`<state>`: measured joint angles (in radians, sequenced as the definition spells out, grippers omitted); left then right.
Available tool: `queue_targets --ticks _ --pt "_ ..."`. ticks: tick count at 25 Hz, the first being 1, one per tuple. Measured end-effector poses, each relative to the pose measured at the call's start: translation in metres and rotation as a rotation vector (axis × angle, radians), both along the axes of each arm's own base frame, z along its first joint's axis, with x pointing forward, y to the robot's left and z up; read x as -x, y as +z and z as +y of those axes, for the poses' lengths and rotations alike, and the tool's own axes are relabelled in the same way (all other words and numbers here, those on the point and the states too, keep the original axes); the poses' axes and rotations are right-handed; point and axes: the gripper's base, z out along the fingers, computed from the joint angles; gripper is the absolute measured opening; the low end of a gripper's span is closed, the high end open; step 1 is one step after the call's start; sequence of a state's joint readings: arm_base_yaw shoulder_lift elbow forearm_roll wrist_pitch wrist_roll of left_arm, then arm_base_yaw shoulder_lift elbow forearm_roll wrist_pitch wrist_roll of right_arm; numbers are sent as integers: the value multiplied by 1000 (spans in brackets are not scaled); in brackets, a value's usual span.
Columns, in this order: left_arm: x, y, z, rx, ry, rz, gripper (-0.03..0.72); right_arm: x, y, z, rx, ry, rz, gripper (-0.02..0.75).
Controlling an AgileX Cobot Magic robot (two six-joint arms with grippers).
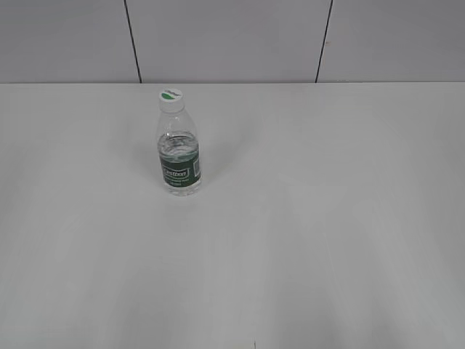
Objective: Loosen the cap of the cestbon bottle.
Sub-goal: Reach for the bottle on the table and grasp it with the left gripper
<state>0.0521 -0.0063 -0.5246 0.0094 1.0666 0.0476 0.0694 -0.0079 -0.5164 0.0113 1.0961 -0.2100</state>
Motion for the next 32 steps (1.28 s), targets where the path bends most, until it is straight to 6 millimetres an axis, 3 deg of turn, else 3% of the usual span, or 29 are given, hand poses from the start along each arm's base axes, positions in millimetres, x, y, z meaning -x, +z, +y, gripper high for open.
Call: queue_targets --ticks 21,24,28,32 --pt "0 0 0 0 0 0 243 0 0 0 0 0 0 533" --pt "1 2 0 0 -1 -14 269 0 0 0 0 0 0 533" --pt "7 29 -1 -7 -2 -169 384 0 0 0 0 0 0 533" --pt "3 68 0 -29 -7 -302 433 0 0 0 0 0 0 533"
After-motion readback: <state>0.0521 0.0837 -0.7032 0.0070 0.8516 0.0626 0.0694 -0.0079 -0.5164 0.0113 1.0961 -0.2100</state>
